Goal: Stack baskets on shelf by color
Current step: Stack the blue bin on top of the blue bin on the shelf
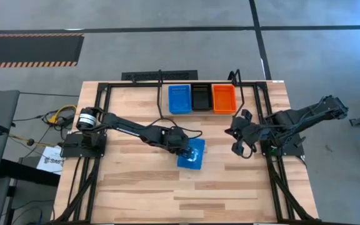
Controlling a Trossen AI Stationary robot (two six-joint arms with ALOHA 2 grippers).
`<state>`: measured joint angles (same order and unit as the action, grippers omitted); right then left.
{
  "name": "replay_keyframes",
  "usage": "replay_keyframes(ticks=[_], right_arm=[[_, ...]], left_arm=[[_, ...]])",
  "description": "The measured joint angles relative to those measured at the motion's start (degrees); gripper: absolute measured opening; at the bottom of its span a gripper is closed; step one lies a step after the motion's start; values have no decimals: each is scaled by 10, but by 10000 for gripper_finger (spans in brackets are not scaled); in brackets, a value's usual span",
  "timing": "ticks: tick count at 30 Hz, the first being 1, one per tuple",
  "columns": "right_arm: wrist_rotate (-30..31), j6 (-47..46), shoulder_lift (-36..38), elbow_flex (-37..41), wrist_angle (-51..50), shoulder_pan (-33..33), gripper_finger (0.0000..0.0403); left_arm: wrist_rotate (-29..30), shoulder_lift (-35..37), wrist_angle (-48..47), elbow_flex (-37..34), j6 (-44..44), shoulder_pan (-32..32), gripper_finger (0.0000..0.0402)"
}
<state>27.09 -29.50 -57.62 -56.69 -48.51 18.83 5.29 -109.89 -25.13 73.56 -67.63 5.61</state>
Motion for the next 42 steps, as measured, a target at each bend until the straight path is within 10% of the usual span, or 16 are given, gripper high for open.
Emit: replay_keyframes(ticks=[3, 13, 24, 42], right_arm=[[0, 0, 0, 0, -1, 0, 6], [0, -7, 0, 0, 3, 0, 4], [17, -8, 0, 0, 5, 0, 3], [38, 16, 0, 0, 6, 0, 6]], left_arm=[[13, 0, 3, 0, 26, 0, 14], [43, 37, -30, 93, 111, 1, 1], [336, 110, -310, 356, 162, -11, 0], [238, 51, -368, 376, 56, -161, 0]])
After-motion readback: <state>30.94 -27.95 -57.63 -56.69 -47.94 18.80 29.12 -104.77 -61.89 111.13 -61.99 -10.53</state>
